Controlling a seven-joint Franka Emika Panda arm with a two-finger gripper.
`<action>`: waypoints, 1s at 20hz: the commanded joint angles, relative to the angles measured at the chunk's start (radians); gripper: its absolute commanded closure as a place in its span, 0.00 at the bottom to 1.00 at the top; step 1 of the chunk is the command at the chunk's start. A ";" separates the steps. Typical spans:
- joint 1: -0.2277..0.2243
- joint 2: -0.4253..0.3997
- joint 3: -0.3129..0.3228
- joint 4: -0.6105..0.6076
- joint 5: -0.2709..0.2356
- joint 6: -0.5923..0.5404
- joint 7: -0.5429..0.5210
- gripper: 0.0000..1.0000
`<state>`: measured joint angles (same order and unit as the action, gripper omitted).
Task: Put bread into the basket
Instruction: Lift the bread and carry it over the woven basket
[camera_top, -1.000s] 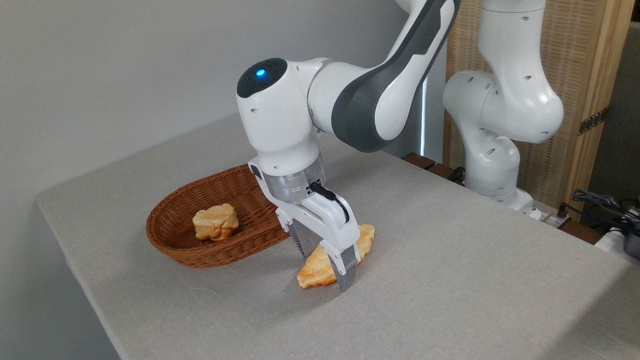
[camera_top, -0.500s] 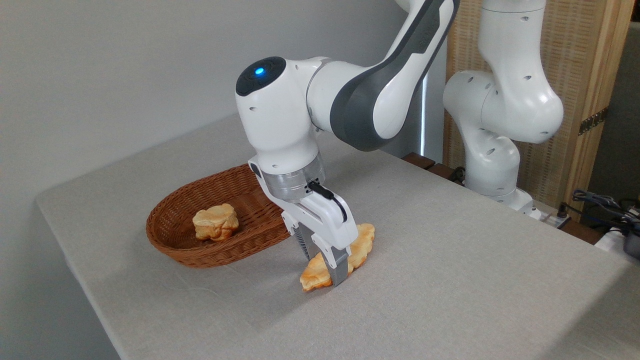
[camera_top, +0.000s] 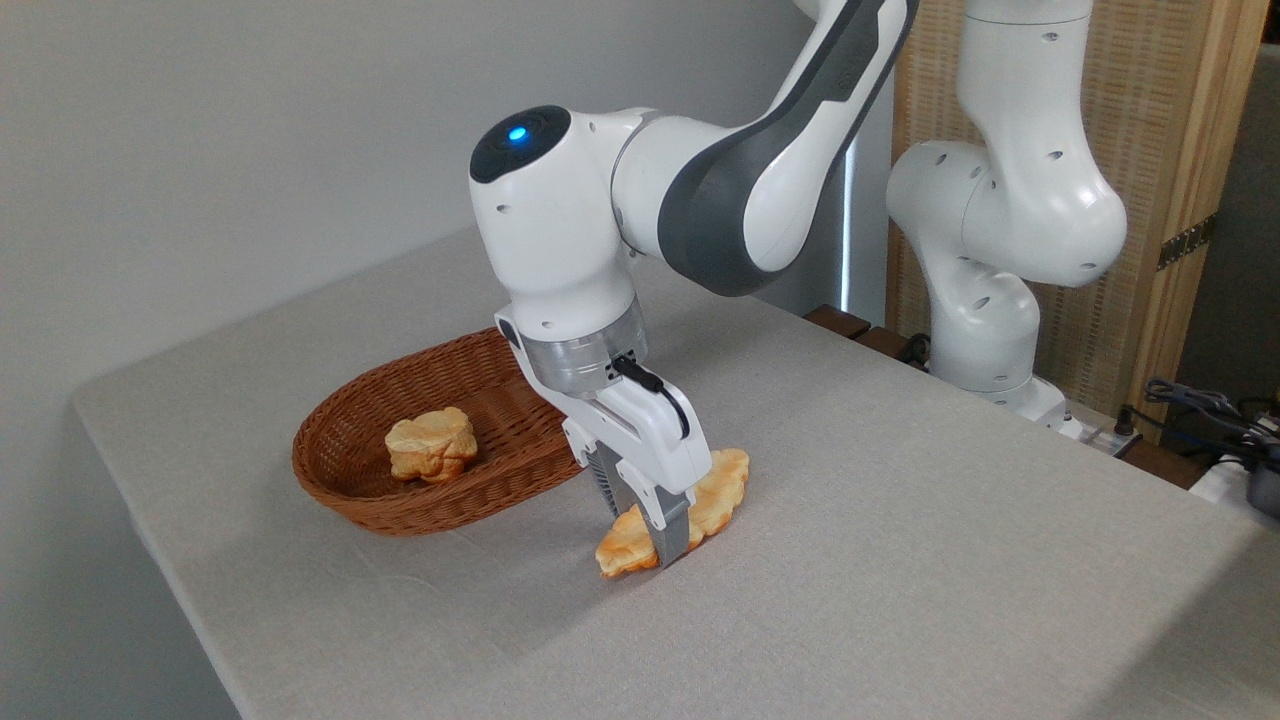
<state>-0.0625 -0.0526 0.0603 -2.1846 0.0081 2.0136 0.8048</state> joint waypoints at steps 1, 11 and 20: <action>-0.003 -0.032 0.006 0.018 -0.003 0.008 0.020 0.56; -0.005 -0.046 0.003 0.140 -0.152 -0.039 0.071 0.52; -0.007 -0.043 -0.177 0.172 -0.275 -0.039 0.027 0.53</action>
<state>-0.0705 -0.0919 -0.0622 -2.0238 -0.2376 1.9981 0.8532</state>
